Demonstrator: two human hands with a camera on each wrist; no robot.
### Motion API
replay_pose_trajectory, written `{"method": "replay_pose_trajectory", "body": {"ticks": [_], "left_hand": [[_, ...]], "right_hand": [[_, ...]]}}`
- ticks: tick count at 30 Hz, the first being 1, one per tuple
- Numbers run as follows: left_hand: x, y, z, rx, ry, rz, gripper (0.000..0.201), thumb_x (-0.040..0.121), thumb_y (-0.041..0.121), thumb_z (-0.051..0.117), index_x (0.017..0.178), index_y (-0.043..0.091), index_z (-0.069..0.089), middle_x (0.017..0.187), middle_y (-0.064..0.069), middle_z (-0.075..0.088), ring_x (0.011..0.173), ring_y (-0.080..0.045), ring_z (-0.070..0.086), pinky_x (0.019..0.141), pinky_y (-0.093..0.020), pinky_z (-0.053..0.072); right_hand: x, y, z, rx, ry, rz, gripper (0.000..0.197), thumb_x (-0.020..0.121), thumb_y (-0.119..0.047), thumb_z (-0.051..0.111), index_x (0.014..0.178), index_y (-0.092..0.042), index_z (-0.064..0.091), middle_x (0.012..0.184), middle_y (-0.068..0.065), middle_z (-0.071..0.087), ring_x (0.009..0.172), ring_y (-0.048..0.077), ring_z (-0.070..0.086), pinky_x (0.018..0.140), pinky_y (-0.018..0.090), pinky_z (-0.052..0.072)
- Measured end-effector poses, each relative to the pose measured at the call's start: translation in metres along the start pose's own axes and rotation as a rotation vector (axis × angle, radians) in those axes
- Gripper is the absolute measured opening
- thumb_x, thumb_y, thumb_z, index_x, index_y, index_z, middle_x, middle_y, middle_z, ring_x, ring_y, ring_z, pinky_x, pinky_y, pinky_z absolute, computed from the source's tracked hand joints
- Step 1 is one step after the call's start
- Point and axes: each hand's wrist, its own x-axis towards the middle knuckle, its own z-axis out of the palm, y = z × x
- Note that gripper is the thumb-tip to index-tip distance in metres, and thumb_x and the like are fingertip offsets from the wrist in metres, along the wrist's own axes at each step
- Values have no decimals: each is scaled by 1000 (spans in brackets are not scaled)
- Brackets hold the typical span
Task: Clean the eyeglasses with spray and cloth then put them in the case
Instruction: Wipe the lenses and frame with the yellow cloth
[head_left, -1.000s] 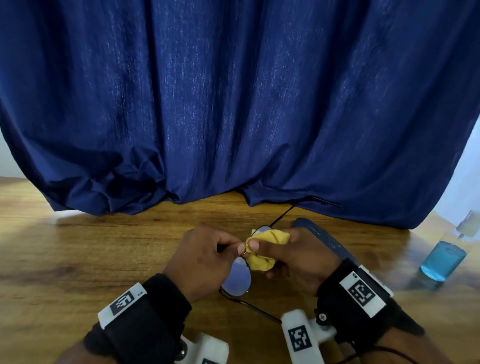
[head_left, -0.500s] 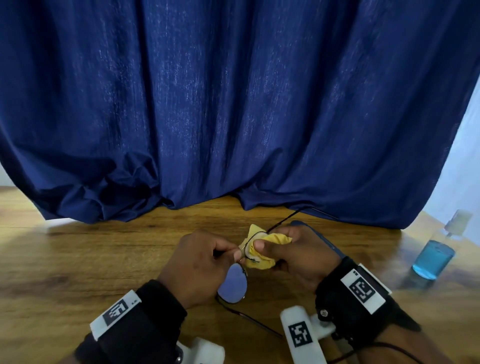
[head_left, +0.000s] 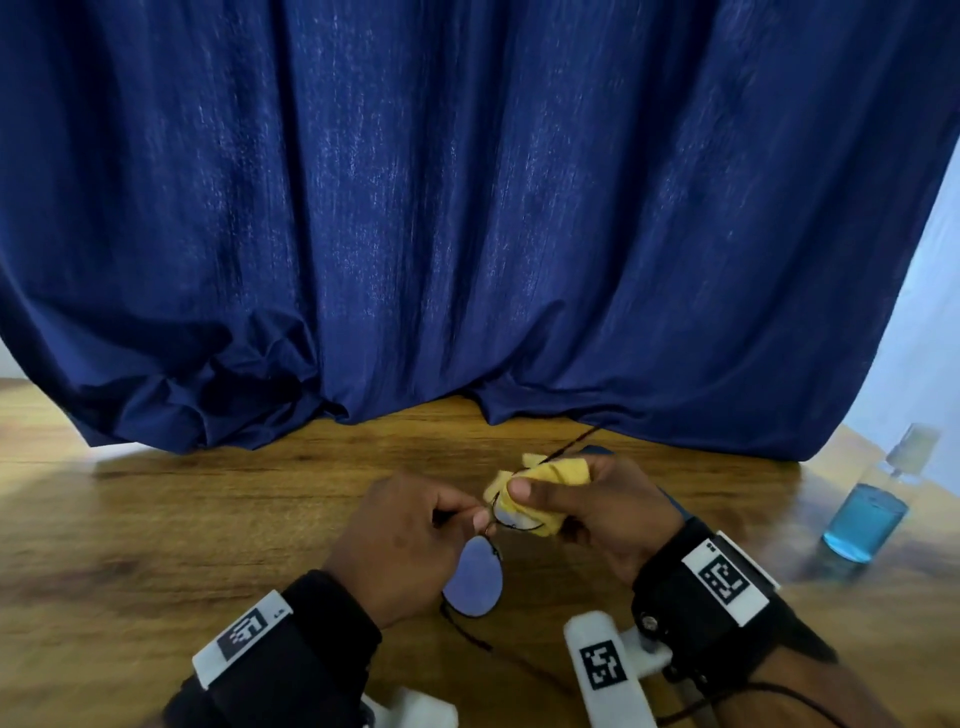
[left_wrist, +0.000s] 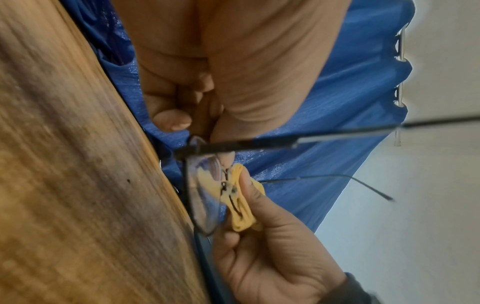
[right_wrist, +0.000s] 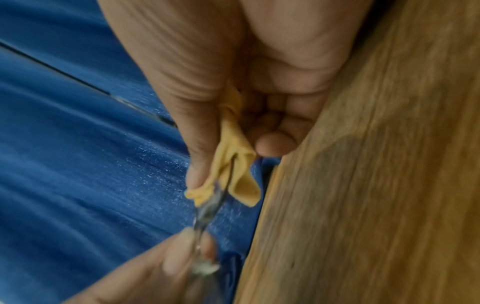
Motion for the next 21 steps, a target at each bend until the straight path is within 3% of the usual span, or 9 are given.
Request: {"method": "replay_pose_trajectory", "body": {"ticks": [2, 5, 7, 9, 12, 15, 18, 19, 21], "left_hand": [[0, -1, -2, 13, 20, -7, 20, 95, 23, 69, 82, 25, 83, 79, 16, 79, 77, -6, 74, 72, -31, 60], [2, -4, -10, 63, 114, -36, 21, 94, 23, 68, 80, 26, 83, 63, 26, 72, 65, 9, 66, 57, -9, 48], [3, -3, -14, 47, 144, -82, 18, 94, 25, 68, 83, 25, 83, 55, 23, 68, 57, 10, 61, 53, -9, 44], [3, -2, -15, 28, 142, -112, 17, 94, 28, 68, 85, 26, 82, 63, 17, 72, 62, 5, 64, 56, -15, 50], [0, 2, -15, 17, 114, -150, 18, 95, 29, 67, 85, 25, 81, 66, 11, 73, 59, -2, 62, 51, -9, 44], [0, 5, -16, -8, 103, -157, 21, 96, 25, 67, 84, 18, 82, 76, 0, 78, 74, -17, 70, 61, -21, 51], [-3, 9, -14, -56, 88, -159, 17, 96, 20, 67, 87, 19, 80, 57, 19, 69, 58, 4, 62, 49, -8, 42], [-4, 11, -13, -67, 83, -159, 15, 96, 20, 67, 90, 18, 81, 58, 22, 68, 59, 7, 61, 49, -7, 41], [-5, 11, -12, -97, 75, -175, 13, 95, 20, 68, 91, 17, 81, 78, 16, 74, 77, 3, 65, 57, -7, 40]], "right_hand": [[2, -3, -8, -124, 169, -80, 31, 73, -23, 88, 85, 3, 76, 77, 15, 76, 65, 25, 66, 54, 29, 51], [2, -15, -25, -148, 405, -187, 24, 78, -25, 85, 83, -4, 74, 68, 11, 73, 52, 16, 60, 48, 28, 50], [-4, -21, -30, -150, 460, -250, 22, 84, -24, 80, 84, -4, 74, 64, 9, 70, 47, 12, 58, 46, 28, 50], [-15, -23, -28, -184, 432, -274, 15, 89, -21, 76, 91, -6, 75, 63, 5, 71, 47, 11, 59, 47, 30, 53], [-39, -23, -29, -336, 346, -249, 10, 93, -15, 71, 100, -21, 74, 81, -1, 75, 57, 18, 66, 59, 35, 58], [-70, -24, -58, -581, 424, -348, 17, 91, -12, 71, 89, -28, 75, 77, 0, 74, 55, 20, 67, 59, 33, 55], [-99, -18, -101, -708, 584, -328, 13, 85, -13, 76, 80, -26, 77, 77, 5, 75, 69, 28, 70, 71, 48, 59], [-107, -16, -115, -749, 639, -275, 10, 82, -21, 77, 78, -29, 76, 78, 4, 75, 71, 31, 71, 75, 52, 59], [-115, -14, -138, -886, 661, -145, 9, 80, -34, 77, 75, -29, 72, 76, 2, 72, 74, 33, 71, 76, 46, 57]]}}
